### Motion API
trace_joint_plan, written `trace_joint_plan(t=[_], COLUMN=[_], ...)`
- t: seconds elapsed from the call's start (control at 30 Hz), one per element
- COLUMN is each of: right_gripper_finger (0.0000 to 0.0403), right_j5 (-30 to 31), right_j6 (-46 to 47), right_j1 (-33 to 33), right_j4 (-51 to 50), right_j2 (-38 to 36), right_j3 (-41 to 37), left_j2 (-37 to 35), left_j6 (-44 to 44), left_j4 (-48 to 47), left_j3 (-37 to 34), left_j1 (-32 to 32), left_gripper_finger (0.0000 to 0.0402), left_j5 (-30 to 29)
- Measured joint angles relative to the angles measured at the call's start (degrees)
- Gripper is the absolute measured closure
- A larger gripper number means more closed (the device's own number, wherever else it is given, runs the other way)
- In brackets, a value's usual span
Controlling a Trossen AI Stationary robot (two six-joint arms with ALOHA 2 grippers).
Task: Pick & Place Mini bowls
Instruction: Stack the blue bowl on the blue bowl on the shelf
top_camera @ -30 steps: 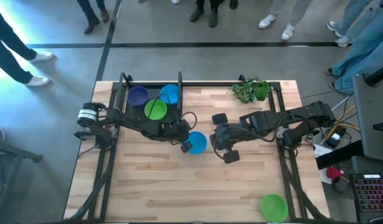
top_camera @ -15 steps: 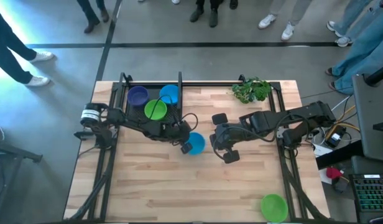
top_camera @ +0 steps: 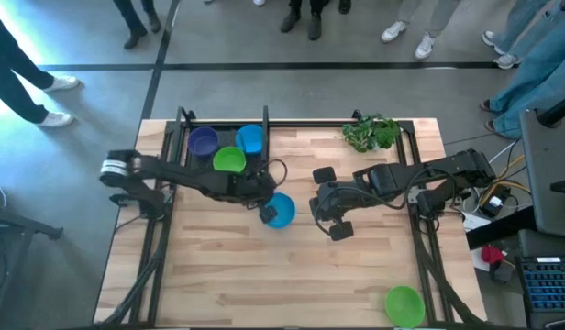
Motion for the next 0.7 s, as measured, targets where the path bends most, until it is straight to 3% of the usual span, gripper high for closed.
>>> trace_joint_plan(t=[0.33,0.43,0.7], right_gripper_finger=[0.0339,0.0339,0.0339], right_j5=[0.1,0.1,0.1], right_j6=[-0.4,-0.4,-0.5], right_j1=[0.0,0.0,0.0], right_j4=[-0.3,-0.3,-0.4], right_j2=[0.0,0.0,0.0], right_j3=[0.0,0.0,0.0], left_j2=[-19.0,-23.7,-30.7], left_j6=[0.0,-0.1,2.8], left_j4=[-12.7,-15.3,-19.8], left_j3=[0.8,0.8,0.8], left_j1=[1.0,2.3,11.8], left_gripper_finger=[0.0401,0.0401,0.0401], left_j5=[-2.4,-5.7,-7.7])
